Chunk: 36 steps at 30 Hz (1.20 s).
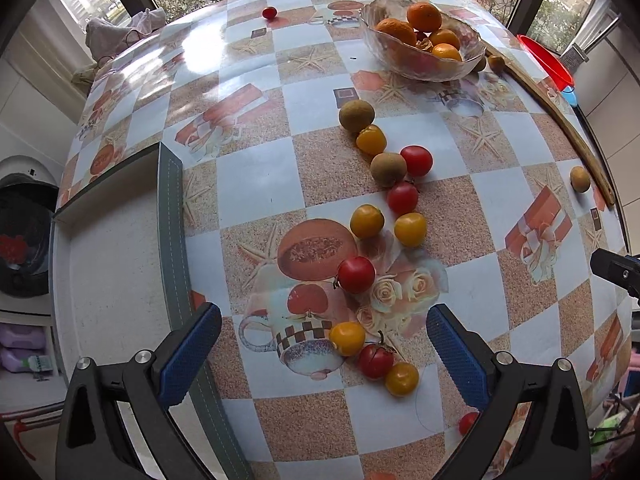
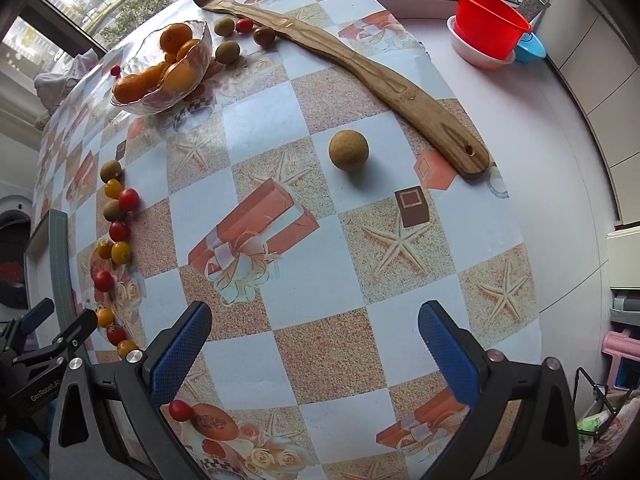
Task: Organize fruits
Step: 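Grasp a red tomato with the left tool while the right grasps a brown fruit, then carry the red tomato and brown fruit over the white tray and release both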
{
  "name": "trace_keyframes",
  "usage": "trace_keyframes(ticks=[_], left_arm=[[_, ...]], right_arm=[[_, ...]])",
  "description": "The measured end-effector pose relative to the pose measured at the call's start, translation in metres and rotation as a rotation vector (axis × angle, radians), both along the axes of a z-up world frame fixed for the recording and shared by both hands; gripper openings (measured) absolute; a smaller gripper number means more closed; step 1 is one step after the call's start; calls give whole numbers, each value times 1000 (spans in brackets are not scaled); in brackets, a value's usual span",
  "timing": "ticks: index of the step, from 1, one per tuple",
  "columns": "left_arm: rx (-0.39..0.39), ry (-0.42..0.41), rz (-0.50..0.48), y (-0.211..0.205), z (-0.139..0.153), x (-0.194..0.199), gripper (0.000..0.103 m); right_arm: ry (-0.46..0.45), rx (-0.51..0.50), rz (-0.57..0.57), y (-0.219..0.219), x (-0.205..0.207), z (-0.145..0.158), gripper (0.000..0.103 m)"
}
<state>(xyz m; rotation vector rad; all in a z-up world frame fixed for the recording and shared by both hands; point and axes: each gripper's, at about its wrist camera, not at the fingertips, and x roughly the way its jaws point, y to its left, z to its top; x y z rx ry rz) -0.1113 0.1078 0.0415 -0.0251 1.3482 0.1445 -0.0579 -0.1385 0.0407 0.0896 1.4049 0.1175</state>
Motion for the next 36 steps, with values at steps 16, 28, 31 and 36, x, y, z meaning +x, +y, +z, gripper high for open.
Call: trace_keyframes(ticks=[16, 28, 31, 36], left_arm=[[-30, -40, -4, 12, -27, 17, 67], [-142, -80, -44, 0, -18, 7, 25], [-165, -88, -27, 6, -11, 1, 25], [-177, -111, -16, 20, 3, 1, 25]], right_arm=[[-153, -107, -41, 4, 58, -27, 98], [-168, -70, -24, 6, 68, -20, 28], [-146, -15, -19, 10, 58, -18, 28], [-109, 62, 37, 35, 35, -11, 28]])
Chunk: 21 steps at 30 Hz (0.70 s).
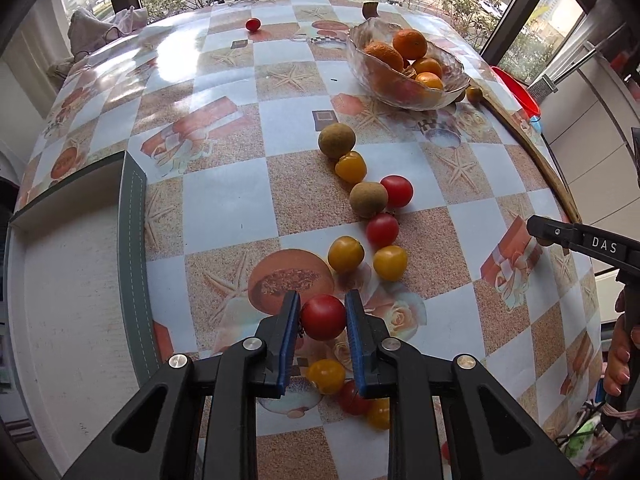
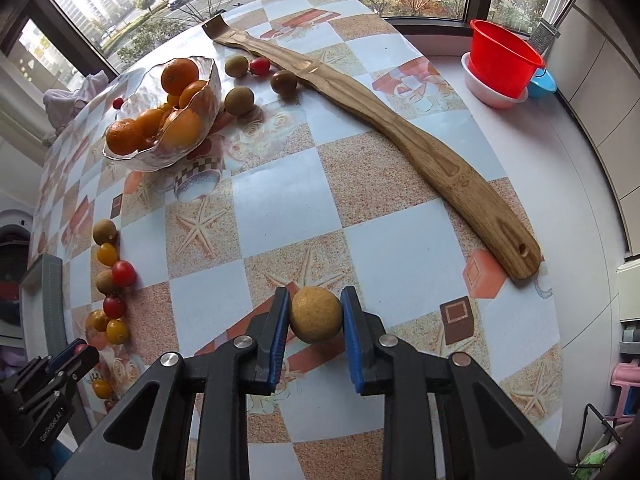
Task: Organize fruits
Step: 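Carry the red tomato and brown fruit over the white tray and release both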
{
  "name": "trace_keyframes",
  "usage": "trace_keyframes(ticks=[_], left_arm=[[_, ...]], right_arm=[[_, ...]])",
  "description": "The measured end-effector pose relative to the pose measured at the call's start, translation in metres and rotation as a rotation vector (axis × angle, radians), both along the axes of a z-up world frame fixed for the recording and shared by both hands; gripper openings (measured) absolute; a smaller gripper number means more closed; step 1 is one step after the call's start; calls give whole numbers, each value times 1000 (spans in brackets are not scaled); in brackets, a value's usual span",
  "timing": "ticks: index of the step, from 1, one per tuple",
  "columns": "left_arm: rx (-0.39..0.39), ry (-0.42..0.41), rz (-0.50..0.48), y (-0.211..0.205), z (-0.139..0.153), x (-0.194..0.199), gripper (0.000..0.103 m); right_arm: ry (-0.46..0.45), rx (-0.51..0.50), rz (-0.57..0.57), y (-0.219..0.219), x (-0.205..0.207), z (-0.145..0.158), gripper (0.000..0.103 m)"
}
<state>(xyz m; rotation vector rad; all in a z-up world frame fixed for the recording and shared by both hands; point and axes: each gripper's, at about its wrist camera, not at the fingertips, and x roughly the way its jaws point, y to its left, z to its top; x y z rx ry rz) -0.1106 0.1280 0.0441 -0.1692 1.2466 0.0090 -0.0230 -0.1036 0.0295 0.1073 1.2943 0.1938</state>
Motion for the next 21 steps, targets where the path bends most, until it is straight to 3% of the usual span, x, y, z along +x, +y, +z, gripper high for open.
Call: trace_keyframes(ticks=[10, 16, 21], left_arm=[[-11, -60, 117, 52, 32, -22, 25], [45, -78, 223, 108, 43, -45, 25], [108, -62, 332, 163, 35, -65, 25]], right_arm=[[8, 89, 167, 84, -23, 27, 28], [11, 140, 322, 161, -31, 38, 28], [24, 194, 453, 235, -39, 42, 28]])
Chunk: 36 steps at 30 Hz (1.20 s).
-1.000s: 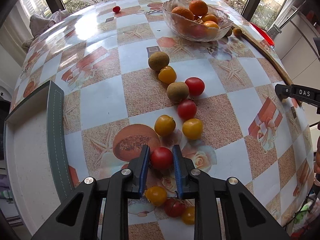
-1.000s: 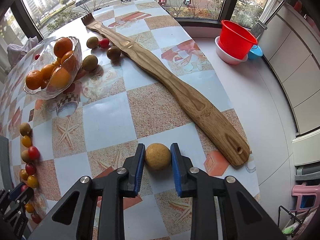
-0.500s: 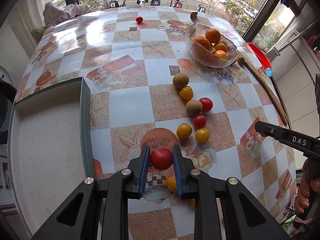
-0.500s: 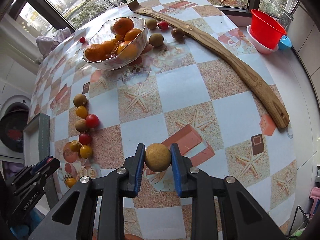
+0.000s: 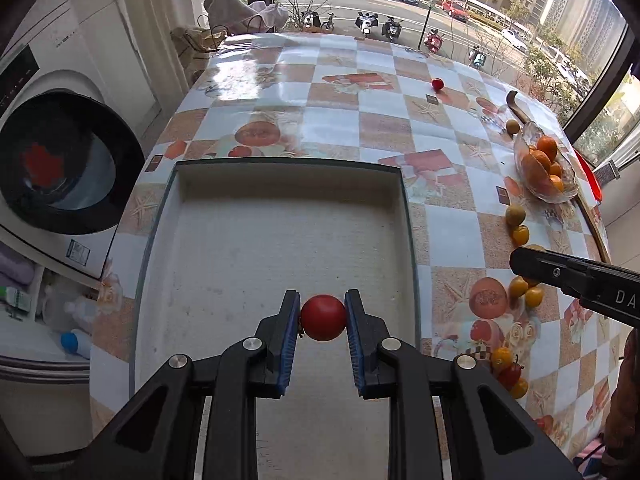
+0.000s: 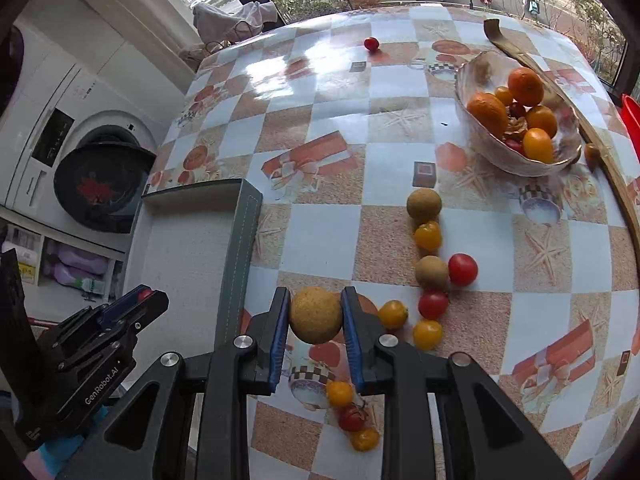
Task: Organize fruits
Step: 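Carry the red tomato and brown fruit over the white tray and release both, then grasp a yellow tomato with the left tool while the right grasps a red tomato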
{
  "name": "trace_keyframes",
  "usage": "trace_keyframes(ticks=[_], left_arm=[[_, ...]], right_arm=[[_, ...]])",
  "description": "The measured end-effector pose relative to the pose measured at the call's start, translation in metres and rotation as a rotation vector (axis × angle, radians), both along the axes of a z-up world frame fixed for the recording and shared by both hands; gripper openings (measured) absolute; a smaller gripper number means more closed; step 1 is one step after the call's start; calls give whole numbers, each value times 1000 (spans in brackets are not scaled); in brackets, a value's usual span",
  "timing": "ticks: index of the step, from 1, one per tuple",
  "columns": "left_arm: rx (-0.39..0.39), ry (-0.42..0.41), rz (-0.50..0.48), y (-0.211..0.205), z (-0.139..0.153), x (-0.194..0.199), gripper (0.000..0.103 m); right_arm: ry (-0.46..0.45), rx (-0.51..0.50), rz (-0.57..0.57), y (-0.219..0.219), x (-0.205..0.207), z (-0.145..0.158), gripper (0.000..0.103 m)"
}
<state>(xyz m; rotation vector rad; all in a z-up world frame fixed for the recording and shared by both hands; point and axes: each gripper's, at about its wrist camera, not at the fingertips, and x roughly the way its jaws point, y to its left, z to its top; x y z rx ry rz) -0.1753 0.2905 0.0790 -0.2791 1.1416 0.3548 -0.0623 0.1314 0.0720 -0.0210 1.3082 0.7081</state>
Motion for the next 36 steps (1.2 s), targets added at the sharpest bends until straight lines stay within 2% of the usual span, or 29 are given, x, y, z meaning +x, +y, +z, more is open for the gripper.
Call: trace_keyframes(ticks=[4, 10, 18, 22, 23, 24, 25, 27, 28, 31, 33, 34, 36], left_arm=[[32, 15, 78, 37, -13, -7, 25], [48, 47, 116, 64, -38, -3, 25], [42, 69, 129, 72, -54, -8, 25], [71, 78, 106, 69, -55, -7, 26], [78, 80, 104, 69, -56, -7, 32], [82, 81, 106, 69, -55, -7, 61], [90, 70, 112, 68, -54, -8, 84], [96, 30, 100, 65, -47, -10, 84], [105, 38, 89, 63, -47, -9, 84], [107, 56, 66, 60, -46, -8, 84], [103, 53, 61, 58, -44, -9, 84], [102, 52, 57, 56, -42, -9, 84], [100, 54, 47, 50, -40, -9, 84]], right_arm=[[-1, -3, 90, 57, -4, -6, 28], [-19, -58, 169, 114, -6, -23, 28], [-48, -152, 199, 142, -1, -48, 28], [-62, -179, 208, 145, -1, -54, 28], [-68, -187, 217, 146, -2, -54, 28], [-73, -188, 222, 146, -3, -54, 29], [-68, -183, 226, 146, -2, -54, 30], [-50, -165, 226, 145, -2, -52, 38], [-51, -159, 221, 144, -1, -50, 41], [-52, -116, 208, 140, -2, -40, 56], [-54, -78, 197, 136, -2, -29, 75], [-64, -62, 188, 132, -2, -23, 80], [-70, -38, 170, 123, -2, -13, 82]])
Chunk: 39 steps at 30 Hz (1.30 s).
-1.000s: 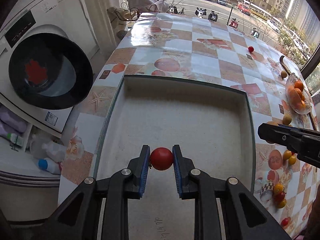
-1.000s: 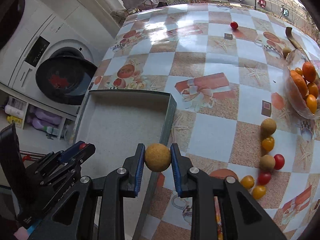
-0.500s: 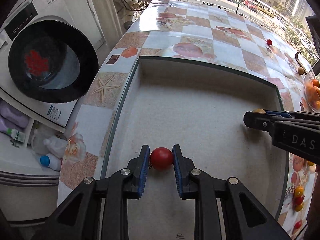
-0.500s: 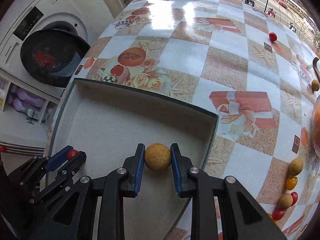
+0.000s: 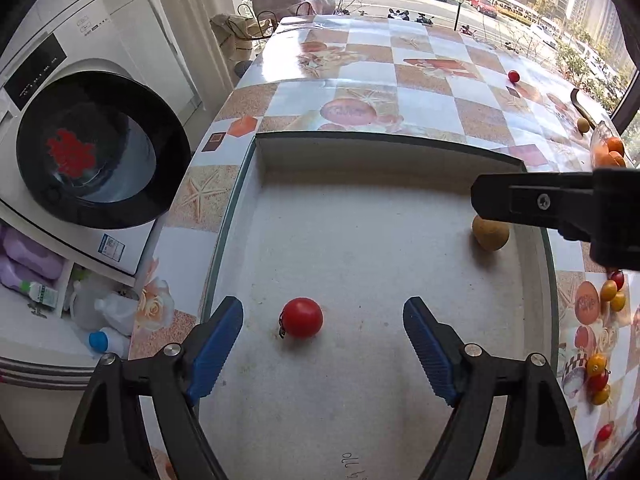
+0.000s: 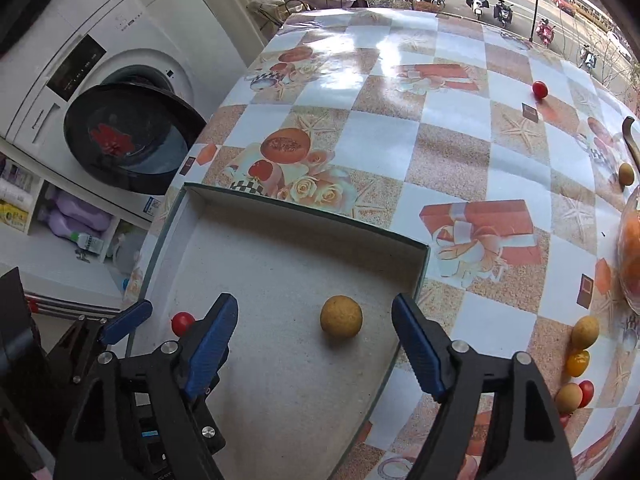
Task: Organize fruits
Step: 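Grasp a yellow tomato with the left tool while the right grasps a red tomato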
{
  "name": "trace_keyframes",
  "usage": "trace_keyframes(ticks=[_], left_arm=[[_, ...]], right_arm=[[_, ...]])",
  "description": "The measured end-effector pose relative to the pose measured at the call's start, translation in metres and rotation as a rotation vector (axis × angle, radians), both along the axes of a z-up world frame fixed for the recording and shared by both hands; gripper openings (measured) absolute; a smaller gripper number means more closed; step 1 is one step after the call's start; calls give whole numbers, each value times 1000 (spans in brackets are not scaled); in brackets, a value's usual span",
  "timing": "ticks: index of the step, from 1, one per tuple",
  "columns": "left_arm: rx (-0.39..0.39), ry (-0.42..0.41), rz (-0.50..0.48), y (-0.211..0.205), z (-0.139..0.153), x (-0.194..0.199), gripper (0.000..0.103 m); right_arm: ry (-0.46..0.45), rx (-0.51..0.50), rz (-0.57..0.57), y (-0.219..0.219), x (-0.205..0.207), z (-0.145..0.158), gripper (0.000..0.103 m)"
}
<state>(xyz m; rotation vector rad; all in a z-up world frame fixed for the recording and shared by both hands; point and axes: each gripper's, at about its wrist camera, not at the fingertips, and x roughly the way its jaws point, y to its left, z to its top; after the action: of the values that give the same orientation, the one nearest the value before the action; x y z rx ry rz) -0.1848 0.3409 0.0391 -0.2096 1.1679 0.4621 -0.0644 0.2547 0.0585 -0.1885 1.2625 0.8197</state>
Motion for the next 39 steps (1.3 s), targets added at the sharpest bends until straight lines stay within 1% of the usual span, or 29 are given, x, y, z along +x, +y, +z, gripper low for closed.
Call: trace_keyframes(ticks=[4, 8, 13, 18, 22, 26, 31, 35, 39], left_arm=[[5, 14, -37, -18, 5, 1, 84], [0, 6, -95, -46, 13, 0, 84], [-13, 0, -195, -91, 23, 3, 84], [-27, -12, -294, -133, 33, 11, 84], [-55, 0, -353, -160, 30, 19, 84], [-71, 15, -396, -178, 24, 27, 84], [-132, 48, -433, -193, 10, 37, 84], [-182, 67, -430, -200, -3, 44, 84], [-196, 86, -409, -202, -14, 51, 83]], right_arm=[[8, 18, -63, -26, 3, 11, 83], [6, 7, -133, -69, 3, 15, 83], [40, -44, -241, -137, -4, 6, 83], [56, -117, -335, -204, -23, -4, 83], [78, -157, -382, -244, -42, -11, 83], [77, -180, -372, -263, -63, -17, 82], [77, -199, -335, -271, -90, -23, 82], [82, -208, -296, -268, -106, -29, 82], [71, -213, -273, -262, -114, -34, 82]])
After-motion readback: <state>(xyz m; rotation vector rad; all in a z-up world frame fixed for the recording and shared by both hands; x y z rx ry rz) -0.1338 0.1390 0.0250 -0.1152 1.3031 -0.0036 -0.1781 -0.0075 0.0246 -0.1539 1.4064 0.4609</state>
